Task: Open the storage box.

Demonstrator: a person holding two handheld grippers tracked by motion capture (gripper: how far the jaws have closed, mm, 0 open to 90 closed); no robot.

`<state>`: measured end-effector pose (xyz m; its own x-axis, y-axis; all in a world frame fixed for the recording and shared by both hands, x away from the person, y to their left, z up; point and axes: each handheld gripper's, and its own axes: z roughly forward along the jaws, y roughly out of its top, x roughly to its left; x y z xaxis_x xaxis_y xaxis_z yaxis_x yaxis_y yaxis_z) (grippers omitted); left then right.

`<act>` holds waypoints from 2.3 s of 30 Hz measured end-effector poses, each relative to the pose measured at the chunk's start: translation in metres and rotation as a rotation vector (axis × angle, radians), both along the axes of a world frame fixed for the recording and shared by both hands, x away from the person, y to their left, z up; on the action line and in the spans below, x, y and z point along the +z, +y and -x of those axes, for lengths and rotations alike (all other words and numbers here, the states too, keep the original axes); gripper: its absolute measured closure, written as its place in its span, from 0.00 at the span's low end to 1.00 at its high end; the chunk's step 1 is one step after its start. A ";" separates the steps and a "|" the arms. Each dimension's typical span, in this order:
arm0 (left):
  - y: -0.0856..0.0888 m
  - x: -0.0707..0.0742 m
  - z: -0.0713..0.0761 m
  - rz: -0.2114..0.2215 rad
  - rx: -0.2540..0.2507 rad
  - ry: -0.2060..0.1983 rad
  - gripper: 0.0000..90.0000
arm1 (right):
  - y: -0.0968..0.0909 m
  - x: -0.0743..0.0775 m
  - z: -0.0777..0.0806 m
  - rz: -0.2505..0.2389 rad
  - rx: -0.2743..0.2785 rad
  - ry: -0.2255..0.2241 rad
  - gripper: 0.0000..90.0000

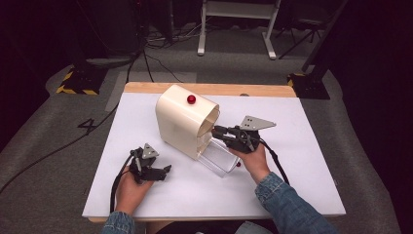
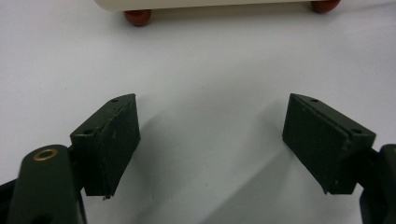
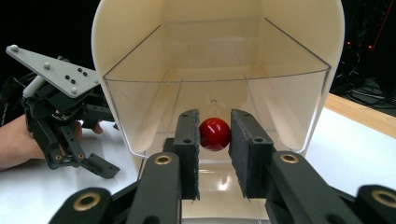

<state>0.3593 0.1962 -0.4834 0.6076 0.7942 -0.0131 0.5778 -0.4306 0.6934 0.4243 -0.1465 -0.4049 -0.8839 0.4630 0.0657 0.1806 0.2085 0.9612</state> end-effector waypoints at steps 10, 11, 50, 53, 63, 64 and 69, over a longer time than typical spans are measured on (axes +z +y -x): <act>0.000 0.000 0.000 0.000 0.000 0.000 0.21 | 0.000 0.000 0.002 0.005 0.001 -0.021 0.82; 0.000 0.000 0.000 0.000 0.000 0.000 0.21 | 0.000 0.000 0.002 0.004 0.000 -0.019 0.82; 0.000 0.000 0.000 0.000 0.001 0.000 0.21 | -0.067 0.014 0.042 0.028 -0.022 -0.032 0.83; 0.000 0.000 0.000 0.000 0.001 0.000 0.21 | -0.069 0.012 0.042 0.033 -0.025 -0.023 0.82; 0.000 0.000 0.000 0.000 0.001 0.000 0.21 | -0.071 -0.002 0.038 0.066 -0.021 0.024 0.74; 0.000 0.000 0.000 0.001 0.000 0.000 0.21 | -0.071 -0.002 0.038 0.080 -0.025 0.024 0.74; 0.000 0.000 0.000 0.001 0.000 0.000 0.21 | -0.070 -0.004 0.039 0.113 -0.034 0.037 0.66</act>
<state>0.3592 0.1962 -0.4834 0.6074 0.7942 -0.0139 0.5781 -0.4300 0.6935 0.3855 -0.2162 -0.4092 -0.8654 0.4992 0.0433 0.2239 0.3081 0.9246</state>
